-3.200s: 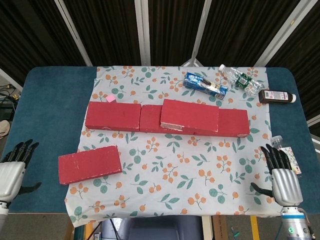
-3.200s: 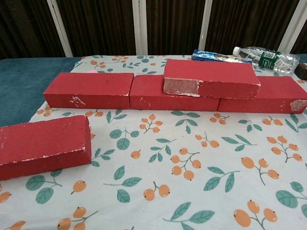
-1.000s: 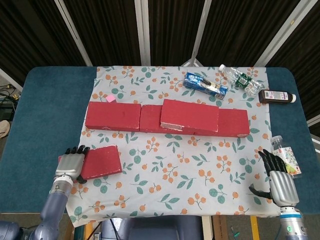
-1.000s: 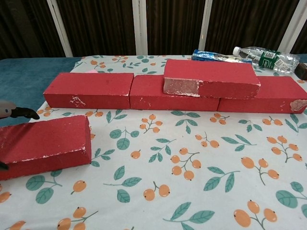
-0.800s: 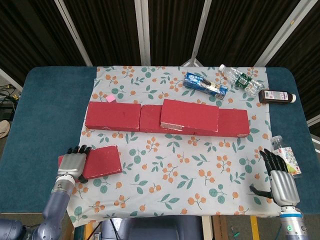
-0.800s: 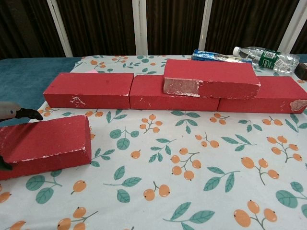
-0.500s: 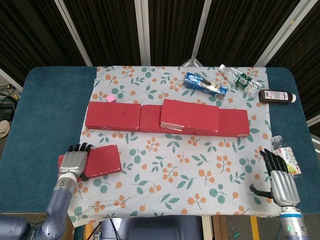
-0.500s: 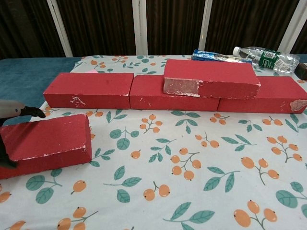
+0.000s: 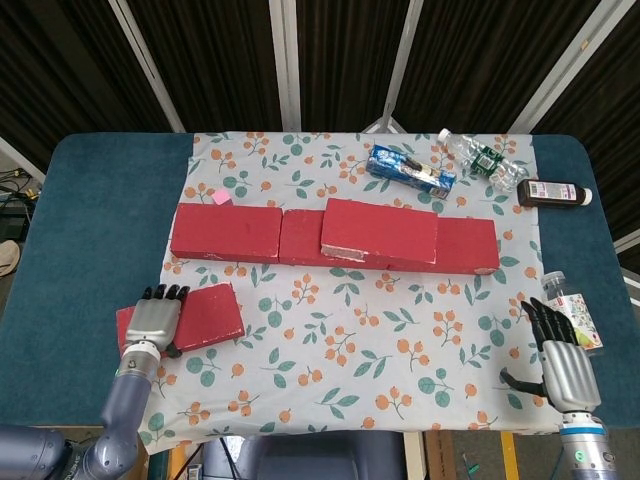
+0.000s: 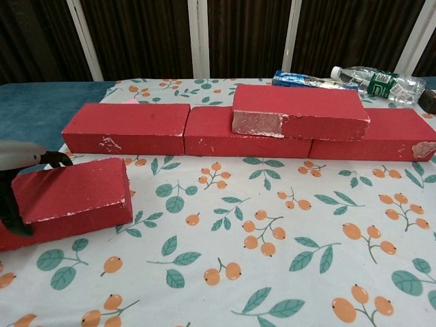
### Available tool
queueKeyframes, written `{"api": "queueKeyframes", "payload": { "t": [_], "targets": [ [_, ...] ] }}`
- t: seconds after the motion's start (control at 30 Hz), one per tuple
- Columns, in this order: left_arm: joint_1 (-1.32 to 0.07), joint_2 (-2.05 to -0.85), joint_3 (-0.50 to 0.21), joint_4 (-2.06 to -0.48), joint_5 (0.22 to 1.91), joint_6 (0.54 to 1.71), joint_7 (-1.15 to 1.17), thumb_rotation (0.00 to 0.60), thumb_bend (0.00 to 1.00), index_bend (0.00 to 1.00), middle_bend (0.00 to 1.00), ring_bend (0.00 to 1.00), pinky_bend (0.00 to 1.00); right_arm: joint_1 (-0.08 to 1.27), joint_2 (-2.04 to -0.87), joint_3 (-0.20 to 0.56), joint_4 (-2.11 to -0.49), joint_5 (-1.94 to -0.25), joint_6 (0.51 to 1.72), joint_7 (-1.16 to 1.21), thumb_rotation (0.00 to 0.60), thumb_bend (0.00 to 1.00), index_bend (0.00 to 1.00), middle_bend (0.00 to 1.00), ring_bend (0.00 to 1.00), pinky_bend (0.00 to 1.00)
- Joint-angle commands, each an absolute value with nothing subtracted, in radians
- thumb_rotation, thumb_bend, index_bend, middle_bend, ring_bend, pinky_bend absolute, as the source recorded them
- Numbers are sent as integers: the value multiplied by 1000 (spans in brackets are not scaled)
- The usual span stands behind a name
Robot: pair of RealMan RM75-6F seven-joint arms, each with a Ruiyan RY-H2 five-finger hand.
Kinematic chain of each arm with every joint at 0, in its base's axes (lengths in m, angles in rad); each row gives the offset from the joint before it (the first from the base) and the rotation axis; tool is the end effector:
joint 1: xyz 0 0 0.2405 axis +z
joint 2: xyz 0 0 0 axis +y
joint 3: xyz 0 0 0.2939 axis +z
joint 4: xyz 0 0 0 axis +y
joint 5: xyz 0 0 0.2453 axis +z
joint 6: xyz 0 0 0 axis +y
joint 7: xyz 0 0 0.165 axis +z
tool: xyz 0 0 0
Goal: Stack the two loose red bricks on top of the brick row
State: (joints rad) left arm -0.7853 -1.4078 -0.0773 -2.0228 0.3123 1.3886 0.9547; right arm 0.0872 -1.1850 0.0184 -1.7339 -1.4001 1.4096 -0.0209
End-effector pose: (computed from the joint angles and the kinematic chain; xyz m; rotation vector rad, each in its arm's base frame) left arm -0.2014 0.3060 -0.0149 -1.6642 -1.1246 -0.2542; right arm -0.3424 -0.1960 0.0949 1.3229 -1.1597 0.9122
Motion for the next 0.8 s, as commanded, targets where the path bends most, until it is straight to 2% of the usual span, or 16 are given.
{"api": "queueKeyframes", "payload": {
  "t": [0.03,0.2,0.47,0.8],
  "targets": [
    [-791,-1420,-69,-2012,318,1405,973,600,0,86,162,0,102,87,-1184,20,-1735,-1398,1408,-20,600,149,0,0,0,0],
    [-795,-1438,-60,-2003,330,1435,995,600,0,146,220,17,159,85,-1182,23,-1735,-1395,1406,-21,600,149,0,0,0,0],
    [-795,-1447,-50,-2001,360,1487,1025,600,72,230,310,197,324,83,-1183,26,-1736,-1399,1407,-17,600,150,0,0,0,0],
    [-771,-1410,-84,-2017,387,1475,960,600,72,269,394,278,349,77,-1182,31,-1735,-1404,1414,-5,600,149,0,0,0,0]
  ]
}}
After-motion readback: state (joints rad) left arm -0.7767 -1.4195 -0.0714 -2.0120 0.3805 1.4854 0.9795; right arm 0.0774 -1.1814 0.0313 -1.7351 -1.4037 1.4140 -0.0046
